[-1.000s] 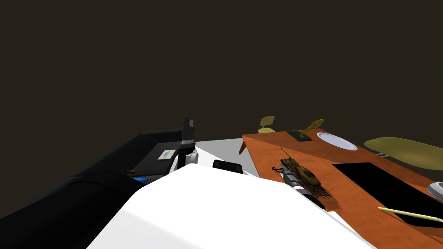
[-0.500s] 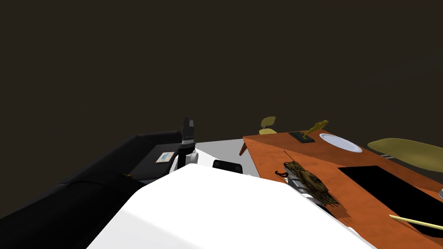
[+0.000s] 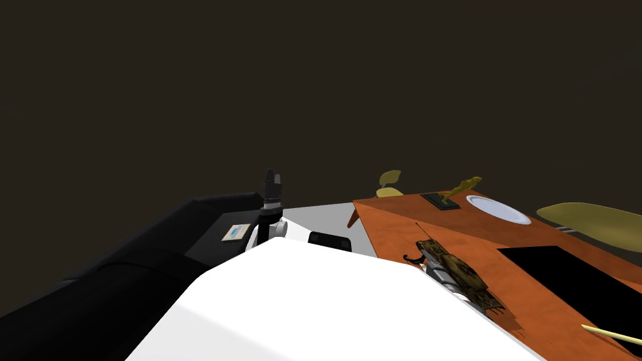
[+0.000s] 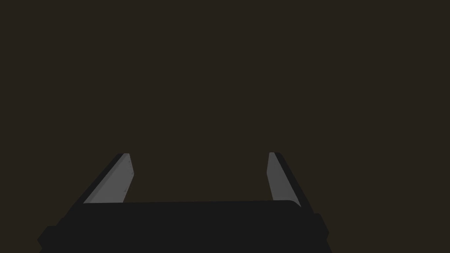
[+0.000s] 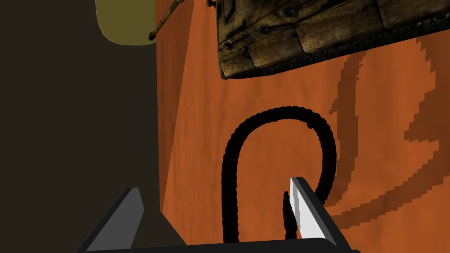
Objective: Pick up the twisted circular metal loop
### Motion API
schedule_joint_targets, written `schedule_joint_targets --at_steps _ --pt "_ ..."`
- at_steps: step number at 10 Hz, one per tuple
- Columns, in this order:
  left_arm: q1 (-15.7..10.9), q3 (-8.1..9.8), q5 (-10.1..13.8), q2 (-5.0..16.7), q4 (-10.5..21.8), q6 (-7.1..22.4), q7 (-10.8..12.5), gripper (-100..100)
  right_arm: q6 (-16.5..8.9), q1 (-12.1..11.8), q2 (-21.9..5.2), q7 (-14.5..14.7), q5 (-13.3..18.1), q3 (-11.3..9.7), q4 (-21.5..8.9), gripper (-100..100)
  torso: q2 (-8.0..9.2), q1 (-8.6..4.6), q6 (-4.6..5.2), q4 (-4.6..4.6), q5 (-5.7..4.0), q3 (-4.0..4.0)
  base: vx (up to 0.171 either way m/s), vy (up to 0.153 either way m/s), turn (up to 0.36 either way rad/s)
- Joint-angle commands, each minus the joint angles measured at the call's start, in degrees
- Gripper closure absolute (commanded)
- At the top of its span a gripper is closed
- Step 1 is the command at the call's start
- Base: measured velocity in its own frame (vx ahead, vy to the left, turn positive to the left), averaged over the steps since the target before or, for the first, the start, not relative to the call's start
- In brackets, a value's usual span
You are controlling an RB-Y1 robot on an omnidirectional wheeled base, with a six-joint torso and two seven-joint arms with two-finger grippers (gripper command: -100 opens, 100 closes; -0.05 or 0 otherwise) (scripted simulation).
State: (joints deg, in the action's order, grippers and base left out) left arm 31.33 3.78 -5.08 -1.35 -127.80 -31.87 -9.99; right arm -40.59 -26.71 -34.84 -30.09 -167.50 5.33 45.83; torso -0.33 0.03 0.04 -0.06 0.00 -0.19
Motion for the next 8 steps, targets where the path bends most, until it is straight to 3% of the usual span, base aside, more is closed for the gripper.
schedule_joint_targets --at_steps 1,2,6,7,8 --pt "0.0 0.00 0.0 0.0 0.0 0.0 0.0 0 0.0 0.0 0.0 0.0 0.0 0.0 0.0 -100 0.00 0.00 0.00 0.00 0.00 0.00 0.015 0.005 0.002" --pt "0.0 0.00 0.0 0.0 0.0 0.0 0.0 0 -0.1 0.0 0.0 0.1 -0.1 0.0 -0.1 100 0.13 -0.04 0.01 0.03 -0.01 0.07 0.000 0.000 0.000" --pt "0.0 0.00 0.0 0.0 0.0 0.0 0.0 0 0.0 0.0 0.0 0.1 -0.1 0.0 -0.1 100 0.25 -0.04 -0.01 0.06 0.00 0.15 0.000 0.000 0.000" --pt "0.0 0.00 0.0 0.0 0.0 0.0 0.0 0 0.0 0.0 0.0 0.1 -0.1 0.0 -0.1 0 0.25 -0.04 -0.01 0.06 0.01 0.15 0.000 0.000 0.000" --pt "0.0 0.00 0.0 0.0 0.0 0.0 0.0 0 2.5 1.6 1.2 -2.8 2.7 0.7 1.3 100 0.26 -0.04 -0.01 0.07 0.01 0.16 -0.097 -0.024 0.044"
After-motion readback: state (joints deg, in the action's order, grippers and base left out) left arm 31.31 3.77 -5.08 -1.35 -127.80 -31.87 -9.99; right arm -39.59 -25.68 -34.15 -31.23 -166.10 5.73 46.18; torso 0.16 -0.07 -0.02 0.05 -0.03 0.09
